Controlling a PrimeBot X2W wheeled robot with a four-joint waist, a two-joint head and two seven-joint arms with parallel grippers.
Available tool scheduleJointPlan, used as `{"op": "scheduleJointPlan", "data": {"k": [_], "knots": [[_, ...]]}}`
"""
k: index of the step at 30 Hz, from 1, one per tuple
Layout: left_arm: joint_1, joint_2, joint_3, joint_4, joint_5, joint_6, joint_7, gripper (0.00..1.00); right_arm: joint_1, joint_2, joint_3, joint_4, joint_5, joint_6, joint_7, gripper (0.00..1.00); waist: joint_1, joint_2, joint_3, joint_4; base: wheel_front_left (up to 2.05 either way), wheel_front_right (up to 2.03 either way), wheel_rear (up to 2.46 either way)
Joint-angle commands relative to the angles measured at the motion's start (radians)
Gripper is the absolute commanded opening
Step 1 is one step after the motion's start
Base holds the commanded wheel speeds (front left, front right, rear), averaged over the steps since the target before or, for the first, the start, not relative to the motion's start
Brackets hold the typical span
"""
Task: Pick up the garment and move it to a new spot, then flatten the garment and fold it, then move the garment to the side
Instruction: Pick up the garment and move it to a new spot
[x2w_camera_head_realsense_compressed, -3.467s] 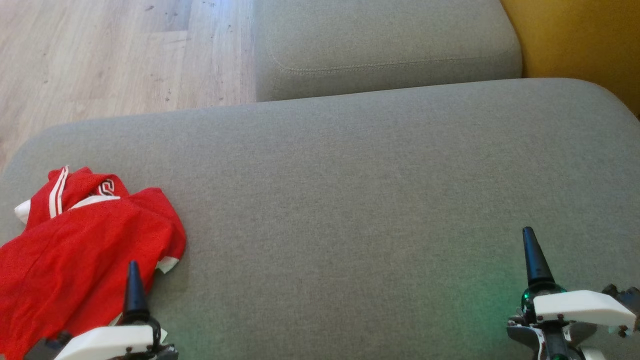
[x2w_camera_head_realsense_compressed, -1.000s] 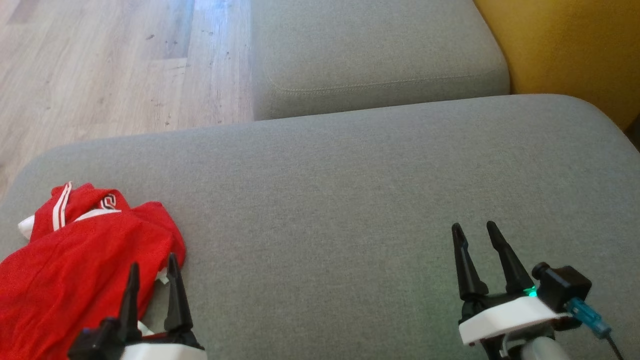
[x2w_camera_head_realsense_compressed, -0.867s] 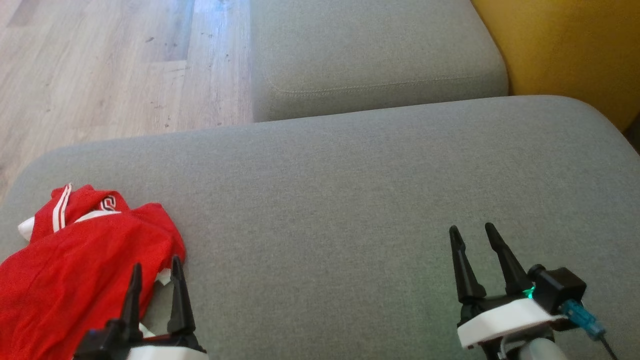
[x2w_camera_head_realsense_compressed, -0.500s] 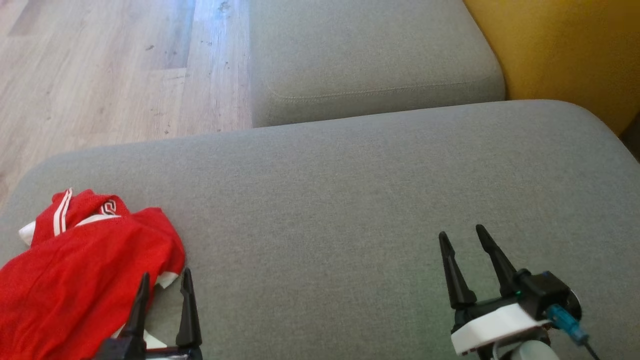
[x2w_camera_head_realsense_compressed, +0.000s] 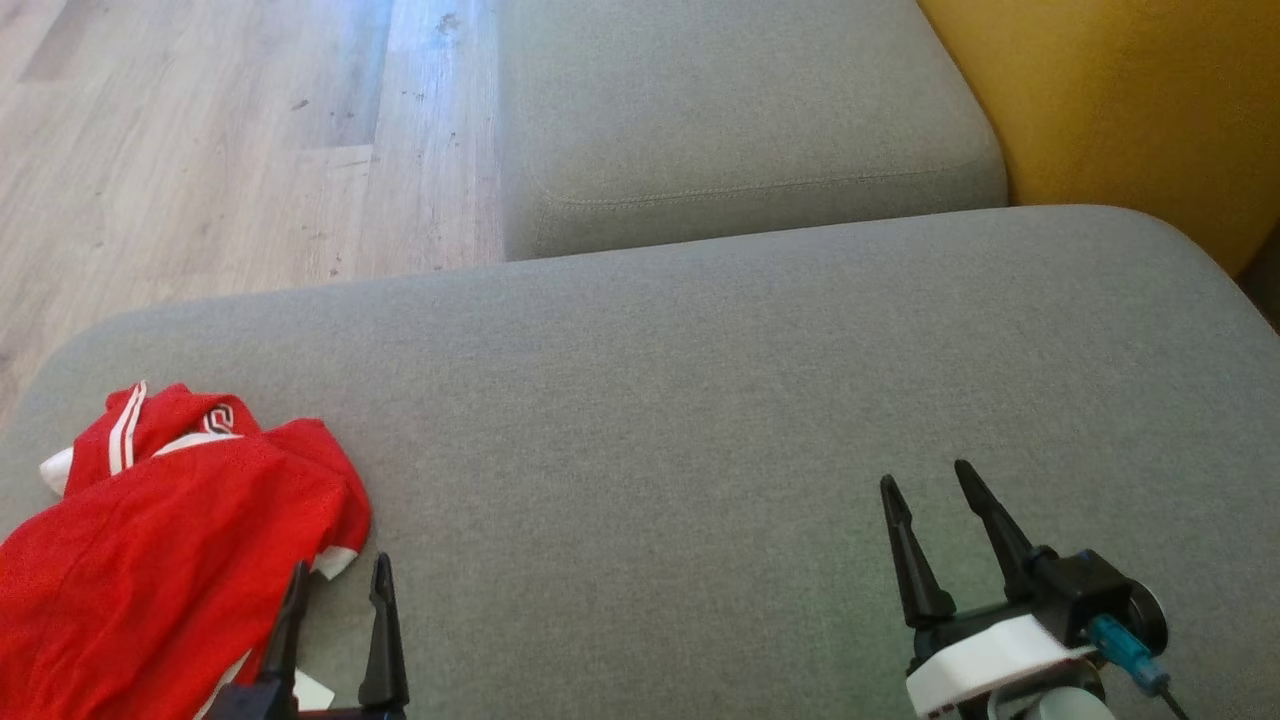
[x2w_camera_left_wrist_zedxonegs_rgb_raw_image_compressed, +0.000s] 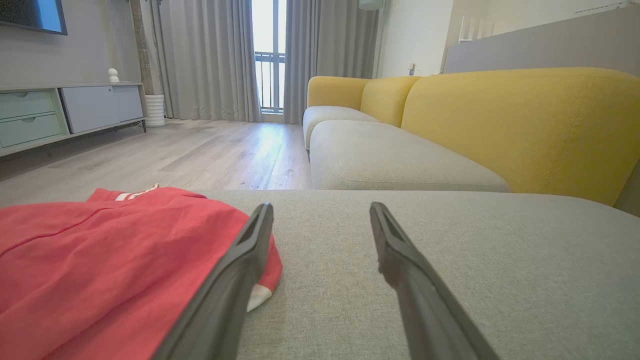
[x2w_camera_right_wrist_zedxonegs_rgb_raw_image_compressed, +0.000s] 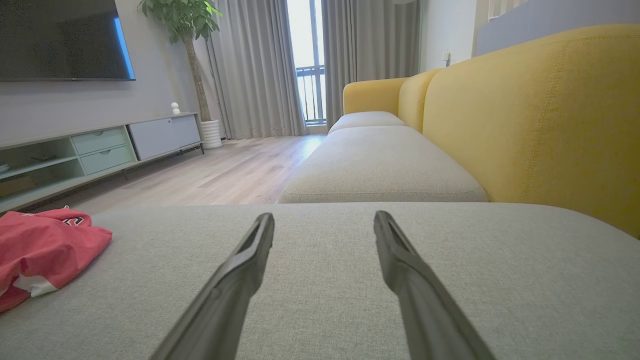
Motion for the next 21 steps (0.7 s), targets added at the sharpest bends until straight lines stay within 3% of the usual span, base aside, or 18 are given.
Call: {"op": "scheduleJointPlan", "data": {"k": [1, 12, 18, 21], "knots": [[-0.028, 0.007, 0.029, -0.024, -0.003, 0.004, -0.012, 1.00, -0.024, -0.007, 0.021, -0.027, -0.001, -0.001, -0.011, 1.00, 0.0000, 0.0000, -0.001, 0.001, 0.00, 0.00, 0.00], [-0.030, 0.007, 0.031, -0.006, -0.004, 0.008, -0.012, 1.00, -0.008, -0.007, 0.028, -0.003, 0.003, -0.001, -0.011, 1.00, 0.0000, 0.0000, -0.013, 0.031, 0.00, 0.00, 0.00], [-0.025, 0.007, 0.046, -0.001, 0.005, 0.010, -0.012, 1.00, 0.016, -0.007, 0.029, 0.001, 0.008, -0.001, -0.011, 1.00, 0.0000, 0.0000, -0.029, 0.114, 0.00, 0.00, 0.00], [-0.013, 0.007, 0.070, 0.001, 0.019, 0.002, -0.012, 1.00, 0.025, -0.007, 0.043, 0.003, 0.017, -0.001, -0.011, 1.00, 0.0000, 0.0000, -0.040, 0.189, 0.00, 0.00, 0.00]]}}
